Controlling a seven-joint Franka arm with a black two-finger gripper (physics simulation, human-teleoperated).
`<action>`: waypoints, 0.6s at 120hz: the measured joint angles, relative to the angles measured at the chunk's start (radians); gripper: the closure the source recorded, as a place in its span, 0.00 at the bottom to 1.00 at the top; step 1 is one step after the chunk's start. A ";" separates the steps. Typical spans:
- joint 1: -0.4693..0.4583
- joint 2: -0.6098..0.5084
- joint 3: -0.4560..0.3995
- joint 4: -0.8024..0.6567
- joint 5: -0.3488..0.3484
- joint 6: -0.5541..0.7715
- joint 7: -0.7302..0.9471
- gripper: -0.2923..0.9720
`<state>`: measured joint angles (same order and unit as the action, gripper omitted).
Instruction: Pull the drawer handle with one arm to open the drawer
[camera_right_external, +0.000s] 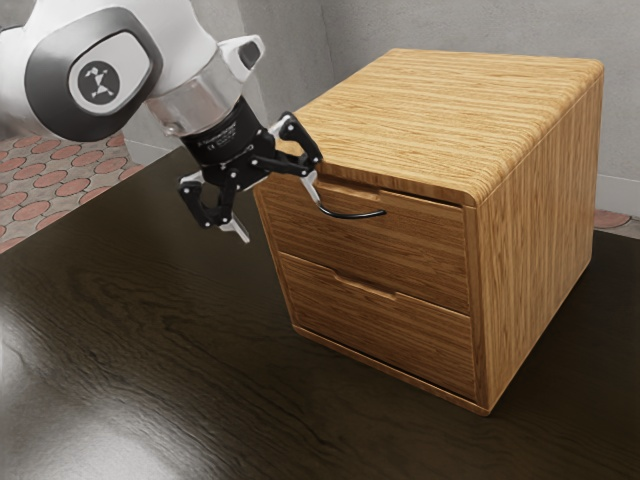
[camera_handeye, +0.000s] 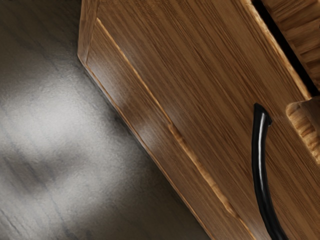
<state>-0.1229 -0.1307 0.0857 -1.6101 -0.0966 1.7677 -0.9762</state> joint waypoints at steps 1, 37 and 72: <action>0.000 -0.001 0.000 -0.003 0.000 0.006 -0.004 0.23; -0.018 -0.050 -0.005 -0.111 -0.008 0.158 -0.116 0.23; -0.040 -0.074 -0.004 -0.193 -0.009 0.250 -0.202 0.23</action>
<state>-0.1630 -0.2043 0.0814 -1.8034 -0.1058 2.0174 -1.1777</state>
